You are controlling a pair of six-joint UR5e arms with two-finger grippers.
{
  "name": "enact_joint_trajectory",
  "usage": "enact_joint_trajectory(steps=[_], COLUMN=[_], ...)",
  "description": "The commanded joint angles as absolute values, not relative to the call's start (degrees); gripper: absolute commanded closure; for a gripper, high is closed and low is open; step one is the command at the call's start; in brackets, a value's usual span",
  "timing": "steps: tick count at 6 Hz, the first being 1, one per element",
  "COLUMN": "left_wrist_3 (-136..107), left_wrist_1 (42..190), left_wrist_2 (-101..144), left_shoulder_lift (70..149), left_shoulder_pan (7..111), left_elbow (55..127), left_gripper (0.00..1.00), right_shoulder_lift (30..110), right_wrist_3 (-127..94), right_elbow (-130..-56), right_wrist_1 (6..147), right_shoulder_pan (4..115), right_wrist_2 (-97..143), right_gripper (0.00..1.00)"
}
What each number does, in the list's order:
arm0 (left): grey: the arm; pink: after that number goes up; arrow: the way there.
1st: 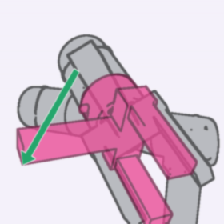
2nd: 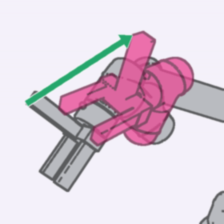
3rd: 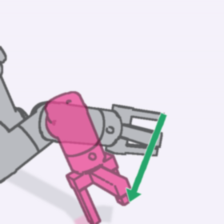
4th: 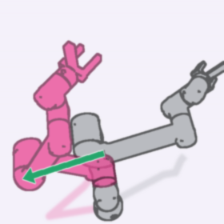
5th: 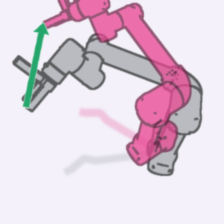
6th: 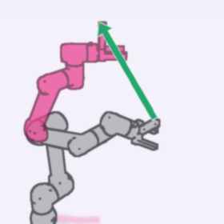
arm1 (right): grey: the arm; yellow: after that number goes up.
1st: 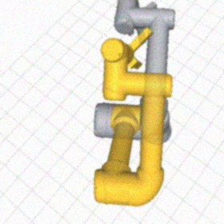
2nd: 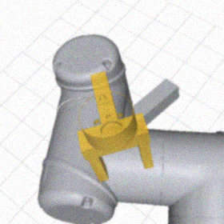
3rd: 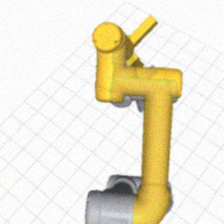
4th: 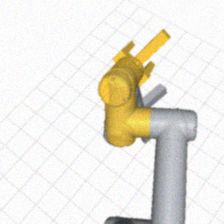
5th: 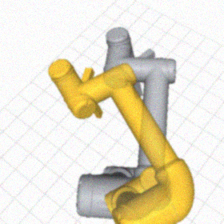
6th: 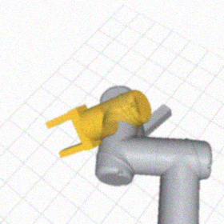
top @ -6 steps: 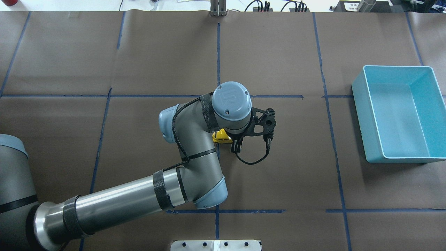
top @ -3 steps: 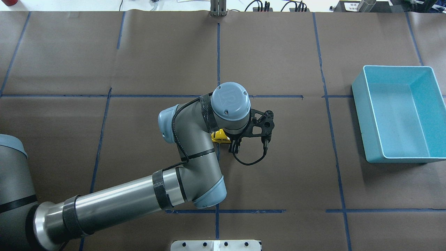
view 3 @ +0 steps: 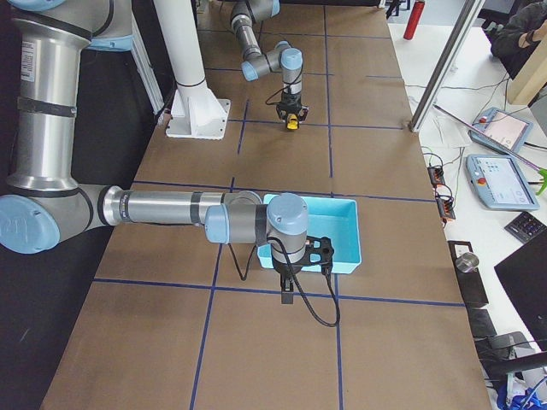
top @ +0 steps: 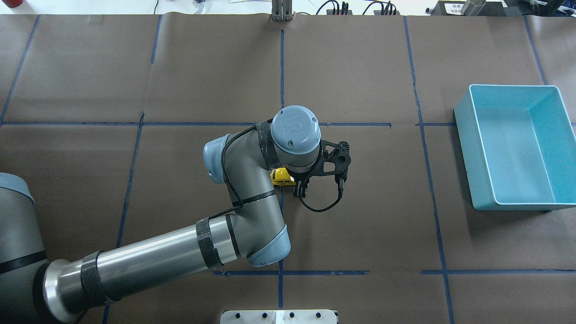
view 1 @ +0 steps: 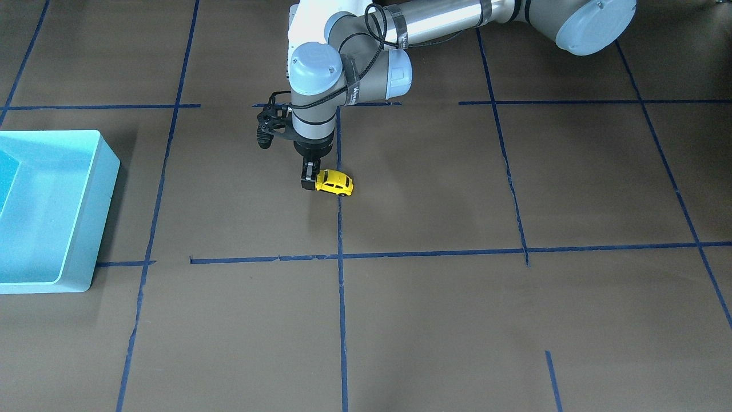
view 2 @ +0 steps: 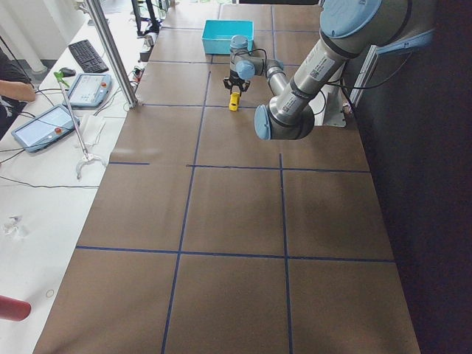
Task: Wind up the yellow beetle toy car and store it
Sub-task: 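Drag the pressed car backward along the table with the left gripper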
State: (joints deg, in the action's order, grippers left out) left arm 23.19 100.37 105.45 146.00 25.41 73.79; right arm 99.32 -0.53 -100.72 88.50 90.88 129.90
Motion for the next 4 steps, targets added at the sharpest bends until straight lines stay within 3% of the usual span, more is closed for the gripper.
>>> enact_joint_trajectory(steps=[1,4], left_wrist_3=[22.85,22.76], left_wrist_1=[100.37,103.18], left_wrist_2=[107.39,109.33], left_shoulder_lift=[144.94,138.71], left_shoulder_pan=[26.88,27.94], left_elbow=[73.74,76.71], left_gripper=[0.91,0.91], right_shoulder_lift=[99.32,99.32], right_wrist_3=[-0.53,-0.53], right_elbow=[-100.72,-100.72], right_wrist_1=[88.42,88.51], right_shoulder_pan=[90.88,90.88], right_wrist_2=[129.9,129.9], right_gripper=[0.0,0.0])
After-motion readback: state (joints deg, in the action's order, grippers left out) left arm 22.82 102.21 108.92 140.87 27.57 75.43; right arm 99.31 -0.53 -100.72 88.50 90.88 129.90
